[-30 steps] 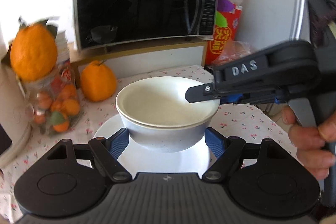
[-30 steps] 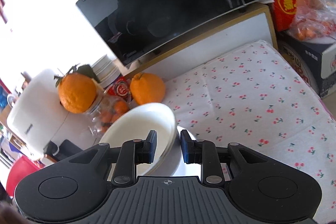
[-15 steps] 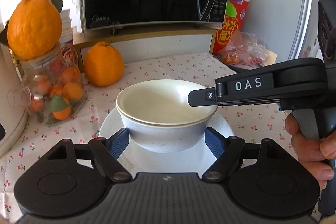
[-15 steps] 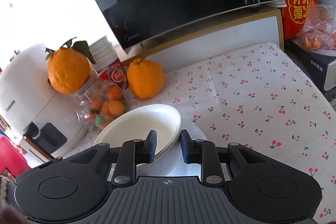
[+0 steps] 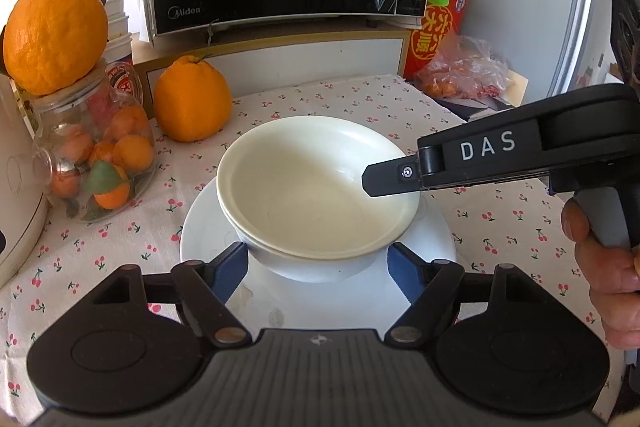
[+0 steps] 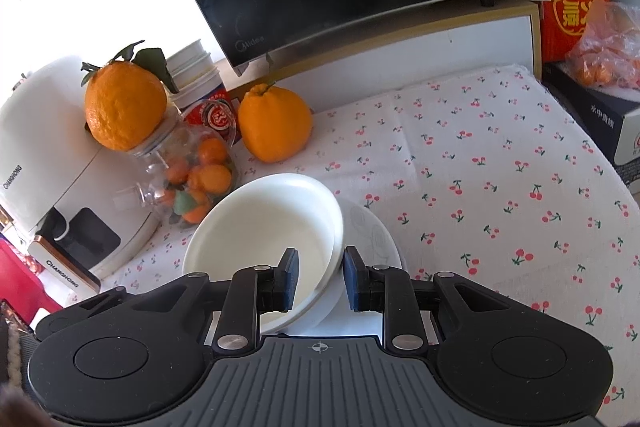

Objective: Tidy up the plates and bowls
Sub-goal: 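Lower the bowl stack onto the center of the plate stack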

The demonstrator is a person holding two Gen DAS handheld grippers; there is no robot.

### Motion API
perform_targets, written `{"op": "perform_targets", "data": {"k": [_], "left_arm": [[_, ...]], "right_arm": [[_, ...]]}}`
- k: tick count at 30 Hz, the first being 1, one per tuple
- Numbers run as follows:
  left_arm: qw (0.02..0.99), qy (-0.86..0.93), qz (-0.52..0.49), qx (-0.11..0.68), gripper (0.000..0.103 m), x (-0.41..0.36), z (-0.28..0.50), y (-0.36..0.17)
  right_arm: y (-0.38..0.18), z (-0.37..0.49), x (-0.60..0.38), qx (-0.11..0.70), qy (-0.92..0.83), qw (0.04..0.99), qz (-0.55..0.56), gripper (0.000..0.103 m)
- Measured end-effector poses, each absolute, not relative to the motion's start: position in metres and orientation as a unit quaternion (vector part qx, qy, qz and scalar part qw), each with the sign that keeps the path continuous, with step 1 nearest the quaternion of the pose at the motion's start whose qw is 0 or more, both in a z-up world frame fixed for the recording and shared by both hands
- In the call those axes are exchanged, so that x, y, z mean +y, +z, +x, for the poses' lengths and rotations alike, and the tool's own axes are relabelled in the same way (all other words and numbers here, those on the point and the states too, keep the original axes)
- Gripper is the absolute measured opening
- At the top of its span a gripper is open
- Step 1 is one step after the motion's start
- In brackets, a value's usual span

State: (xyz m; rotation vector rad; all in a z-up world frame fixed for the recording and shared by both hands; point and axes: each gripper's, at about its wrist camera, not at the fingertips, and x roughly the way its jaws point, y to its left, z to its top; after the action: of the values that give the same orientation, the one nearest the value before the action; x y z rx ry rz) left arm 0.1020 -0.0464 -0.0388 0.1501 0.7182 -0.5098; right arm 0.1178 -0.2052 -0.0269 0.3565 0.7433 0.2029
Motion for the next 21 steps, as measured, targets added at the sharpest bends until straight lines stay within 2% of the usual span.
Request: {"op": "perform_targets", "data": {"k": [21], "left_arm": [[0.895,-0.25,0.062,0.363,0.071,-0.0459,0.0973,-0.0352]], "right_arm": [[-0.0234,0.1124,-0.2001,0.38,0.105,0.904,0.163,0.024]]}}
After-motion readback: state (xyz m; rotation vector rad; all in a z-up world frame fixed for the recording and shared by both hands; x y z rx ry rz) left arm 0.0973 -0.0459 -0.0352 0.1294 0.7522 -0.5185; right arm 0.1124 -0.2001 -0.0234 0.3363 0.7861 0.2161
